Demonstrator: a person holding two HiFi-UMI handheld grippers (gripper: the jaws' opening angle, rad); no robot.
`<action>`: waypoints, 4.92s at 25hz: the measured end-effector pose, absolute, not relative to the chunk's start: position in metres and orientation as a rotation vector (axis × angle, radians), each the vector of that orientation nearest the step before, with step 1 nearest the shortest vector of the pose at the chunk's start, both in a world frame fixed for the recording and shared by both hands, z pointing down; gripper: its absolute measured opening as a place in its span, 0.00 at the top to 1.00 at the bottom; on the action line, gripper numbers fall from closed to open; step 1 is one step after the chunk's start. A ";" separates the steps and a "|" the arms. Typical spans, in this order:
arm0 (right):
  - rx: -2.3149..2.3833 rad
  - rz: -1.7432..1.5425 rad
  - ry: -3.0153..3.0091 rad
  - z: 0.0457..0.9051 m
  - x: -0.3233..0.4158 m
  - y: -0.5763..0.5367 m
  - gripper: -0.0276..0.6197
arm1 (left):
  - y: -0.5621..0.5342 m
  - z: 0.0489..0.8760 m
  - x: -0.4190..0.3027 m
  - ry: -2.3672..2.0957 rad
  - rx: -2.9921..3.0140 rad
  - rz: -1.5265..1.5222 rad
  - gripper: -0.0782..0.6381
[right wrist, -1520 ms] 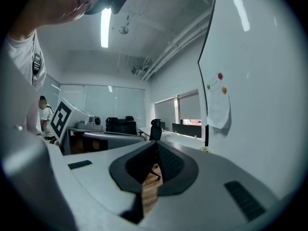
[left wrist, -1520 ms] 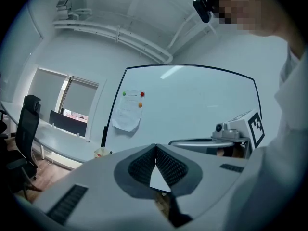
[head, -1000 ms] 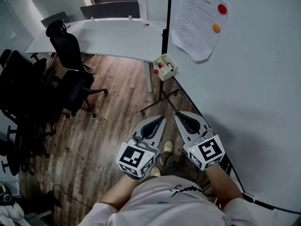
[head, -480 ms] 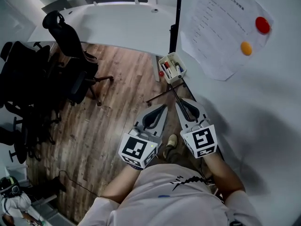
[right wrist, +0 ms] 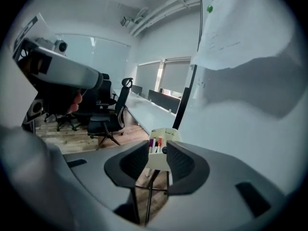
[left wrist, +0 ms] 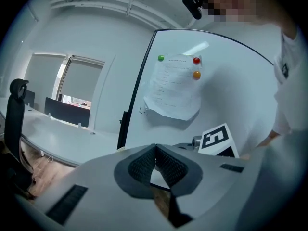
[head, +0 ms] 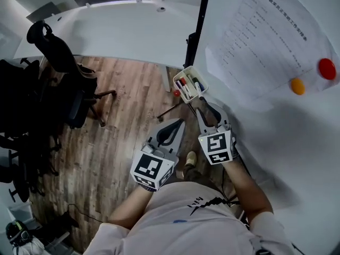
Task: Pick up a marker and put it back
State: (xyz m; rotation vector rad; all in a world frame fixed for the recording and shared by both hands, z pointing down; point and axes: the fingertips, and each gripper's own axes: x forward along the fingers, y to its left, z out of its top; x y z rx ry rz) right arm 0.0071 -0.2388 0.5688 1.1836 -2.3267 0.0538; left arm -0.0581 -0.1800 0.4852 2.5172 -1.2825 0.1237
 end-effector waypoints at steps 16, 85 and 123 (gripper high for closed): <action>1.268 0.016 -2.072 0.613 0.007 -0.292 0.79 | -0.239 0.500 -0.076 -1.098 2.543 0.141 0.87; 1.394 -0.026 -2.750 0.352 0.011 -0.227 0.84 | -0.216 0.361 -0.051 -1.312 2.695 -0.083 0.87; 1.410 0.059 -2.545 0.441 0.008 -0.237 0.84 | -0.235 0.418 -0.076 -1.305 2.586 -0.026 0.88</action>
